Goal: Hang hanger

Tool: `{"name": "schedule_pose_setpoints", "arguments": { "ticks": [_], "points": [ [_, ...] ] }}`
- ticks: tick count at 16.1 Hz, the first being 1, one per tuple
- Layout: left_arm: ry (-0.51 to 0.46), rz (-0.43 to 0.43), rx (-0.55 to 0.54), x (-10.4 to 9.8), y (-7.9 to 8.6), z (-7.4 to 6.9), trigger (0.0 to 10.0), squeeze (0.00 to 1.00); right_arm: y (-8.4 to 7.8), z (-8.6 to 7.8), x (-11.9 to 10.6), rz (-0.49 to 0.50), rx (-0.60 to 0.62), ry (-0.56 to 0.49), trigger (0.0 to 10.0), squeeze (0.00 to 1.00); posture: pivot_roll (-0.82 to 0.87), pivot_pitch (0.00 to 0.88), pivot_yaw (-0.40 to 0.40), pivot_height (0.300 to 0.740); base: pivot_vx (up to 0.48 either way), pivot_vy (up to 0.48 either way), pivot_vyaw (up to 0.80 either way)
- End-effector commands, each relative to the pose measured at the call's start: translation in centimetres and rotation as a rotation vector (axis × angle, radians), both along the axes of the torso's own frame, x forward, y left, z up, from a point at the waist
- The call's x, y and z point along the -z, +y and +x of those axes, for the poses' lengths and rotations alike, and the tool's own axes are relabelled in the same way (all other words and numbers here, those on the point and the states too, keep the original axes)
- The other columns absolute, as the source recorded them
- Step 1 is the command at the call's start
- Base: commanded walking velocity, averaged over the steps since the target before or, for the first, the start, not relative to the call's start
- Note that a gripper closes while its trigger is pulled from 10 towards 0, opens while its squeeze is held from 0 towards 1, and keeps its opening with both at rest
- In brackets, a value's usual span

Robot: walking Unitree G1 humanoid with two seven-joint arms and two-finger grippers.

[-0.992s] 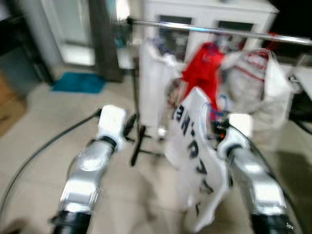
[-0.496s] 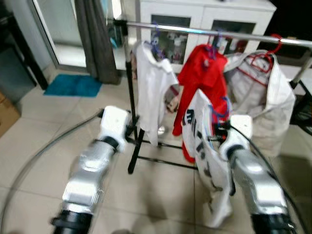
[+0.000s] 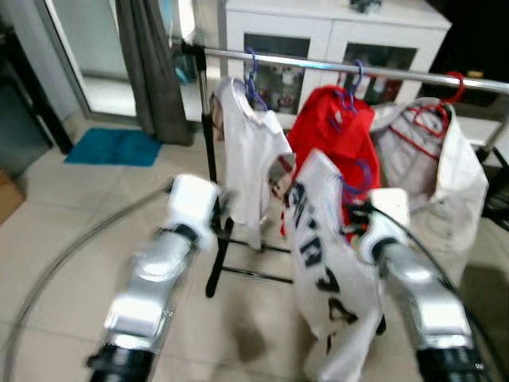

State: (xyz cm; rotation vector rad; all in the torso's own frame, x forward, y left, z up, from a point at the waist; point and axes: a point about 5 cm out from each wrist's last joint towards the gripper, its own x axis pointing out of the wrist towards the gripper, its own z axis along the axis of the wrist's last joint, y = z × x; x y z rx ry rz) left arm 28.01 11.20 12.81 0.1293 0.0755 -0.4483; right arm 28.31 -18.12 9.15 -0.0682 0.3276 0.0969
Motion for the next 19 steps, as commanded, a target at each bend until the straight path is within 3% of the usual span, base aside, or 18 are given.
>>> {"name": "schedule_pose_setpoints", "arguments": {
  "ticks": [1, 10, 12, 14, 19],
  "points": [
    [-0.012, 0.021, -0.032, -0.3, 1.0, 0.2, 10.0, 0.00, 0.7, 0.6, -1.1, 0.010, -0.023, -0.040, 10.0, 0.00, 0.07, 0.010, -0.028, 0.740, 0.334, 0.000, 0.00],
    [-0.012, 0.026, -0.030, -0.6, 1.2, 0.3, 10.0, 0.00, 0.8, 1.3, -1.5, 0.007, -0.051, -0.045, 10.0, 0.00, 0.08, 0.026, -0.023, 0.740, 0.333, 0.000, 0.00],
    [-0.011, 0.026, -0.028, -0.6, 1.1, 0.3, 10.0, 0.00, 1.2, 1.2, -1.6, 0.020, -0.086, -0.042, 10.0, 0.00, 0.08, 0.025, -0.022, 0.740, 0.336, 0.000, 0.00],
    [-0.012, 0.025, -0.027, -0.6, 1.1, 0.3, 10.0, 0.00, 2.5, 0.6, -1.5, 0.020, -0.224, -0.013, 10.0, 0.00, 0.08, 0.025, -0.022, 0.740, 0.334, 0.000, 0.00],
    [-0.019, 0.037, -0.016, -0.8, 1.0, 0.3, 10.0, 0.00, 1.6, 1.4, -1.8, -0.015, -0.117, -0.037, 10.0, 0.00, 0.08, 0.023, -0.022, 0.740, 0.332, 0.000, 0.00]
  ]
}}
